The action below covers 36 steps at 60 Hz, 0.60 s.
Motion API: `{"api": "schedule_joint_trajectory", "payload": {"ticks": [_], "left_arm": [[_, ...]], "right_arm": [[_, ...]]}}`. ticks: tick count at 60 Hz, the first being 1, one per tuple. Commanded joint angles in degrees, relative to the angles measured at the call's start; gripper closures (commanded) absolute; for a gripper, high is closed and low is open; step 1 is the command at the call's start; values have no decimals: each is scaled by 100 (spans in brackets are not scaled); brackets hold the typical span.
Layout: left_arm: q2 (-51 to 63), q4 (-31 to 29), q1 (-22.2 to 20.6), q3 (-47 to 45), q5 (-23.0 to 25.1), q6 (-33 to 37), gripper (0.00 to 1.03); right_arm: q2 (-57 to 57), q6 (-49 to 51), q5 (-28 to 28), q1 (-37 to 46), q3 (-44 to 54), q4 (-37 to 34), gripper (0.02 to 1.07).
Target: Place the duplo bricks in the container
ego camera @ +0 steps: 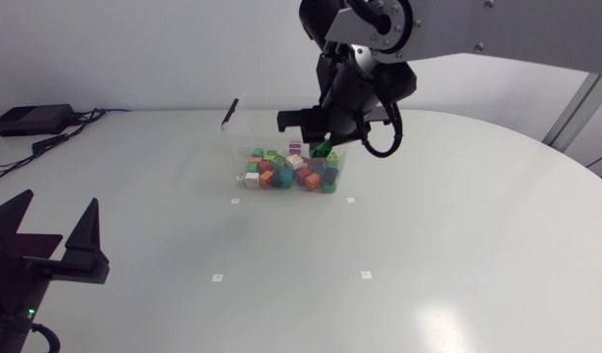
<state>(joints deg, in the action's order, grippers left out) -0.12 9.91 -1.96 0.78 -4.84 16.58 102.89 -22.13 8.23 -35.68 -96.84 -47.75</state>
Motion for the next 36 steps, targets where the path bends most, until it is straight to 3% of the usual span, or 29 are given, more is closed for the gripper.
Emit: {"api": "schedule_joint_trajectory", "payload": {"ticks": [1,23,36], "left_arm": [[-50,-24,90,-104,-26,-93,4],[-67,-288,749,-104,-34,-1464,4],[-67,-402,670,-104,-34,-1544,4]], "right_arm": [[196,156,65,123,-248,160,83],[767,526,443,281,-942,1057,83],[1295,719,566,413,-1355,1549,84]]}}
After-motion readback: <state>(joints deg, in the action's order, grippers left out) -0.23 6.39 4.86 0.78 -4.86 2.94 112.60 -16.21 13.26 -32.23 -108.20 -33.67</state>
